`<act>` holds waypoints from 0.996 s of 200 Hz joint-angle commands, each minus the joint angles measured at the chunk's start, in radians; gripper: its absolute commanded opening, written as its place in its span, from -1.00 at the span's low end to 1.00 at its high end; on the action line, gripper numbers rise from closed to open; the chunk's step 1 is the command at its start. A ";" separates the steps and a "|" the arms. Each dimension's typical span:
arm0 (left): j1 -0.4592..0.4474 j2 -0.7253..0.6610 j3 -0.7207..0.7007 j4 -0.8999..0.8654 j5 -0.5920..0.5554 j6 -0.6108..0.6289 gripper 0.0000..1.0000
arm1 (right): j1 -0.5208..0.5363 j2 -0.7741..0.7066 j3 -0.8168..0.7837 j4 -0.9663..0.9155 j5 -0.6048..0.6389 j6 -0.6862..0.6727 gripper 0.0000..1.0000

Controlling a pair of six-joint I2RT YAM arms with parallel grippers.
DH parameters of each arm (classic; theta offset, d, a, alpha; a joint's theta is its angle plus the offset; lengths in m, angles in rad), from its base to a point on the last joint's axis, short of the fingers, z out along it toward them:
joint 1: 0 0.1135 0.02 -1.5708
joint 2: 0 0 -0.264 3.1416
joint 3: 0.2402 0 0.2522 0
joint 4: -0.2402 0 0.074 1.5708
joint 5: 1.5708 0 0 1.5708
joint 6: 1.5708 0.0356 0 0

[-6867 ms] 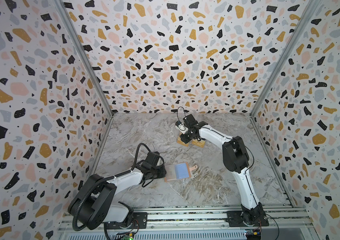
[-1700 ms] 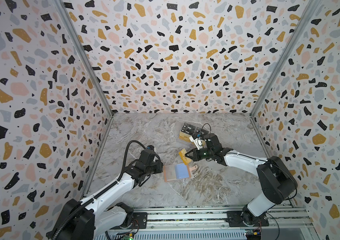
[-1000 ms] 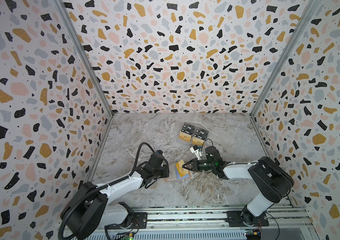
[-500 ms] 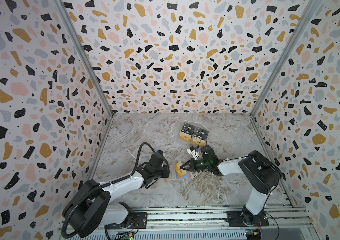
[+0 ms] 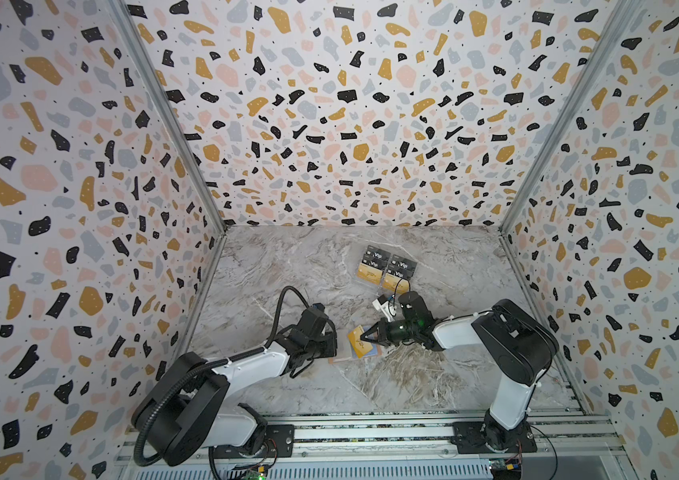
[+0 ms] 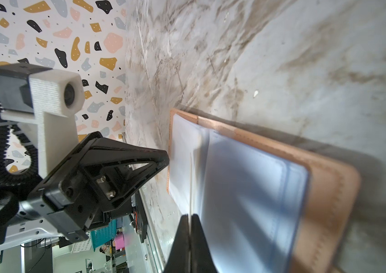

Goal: Insert credit cards into a card holder
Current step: Insert the credit card into the card slot.

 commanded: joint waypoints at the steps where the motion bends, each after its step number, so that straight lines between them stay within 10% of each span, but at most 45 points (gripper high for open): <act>1: 0.005 0.007 -0.017 0.031 0.007 0.020 -1.00 | 0.005 0.006 0.026 -0.018 0.001 -0.014 -1.00; 199: 0.007 -0.007 -0.025 0.004 0.006 0.030 -1.00 | 0.003 -0.029 0.047 -0.100 0.043 -0.057 -1.00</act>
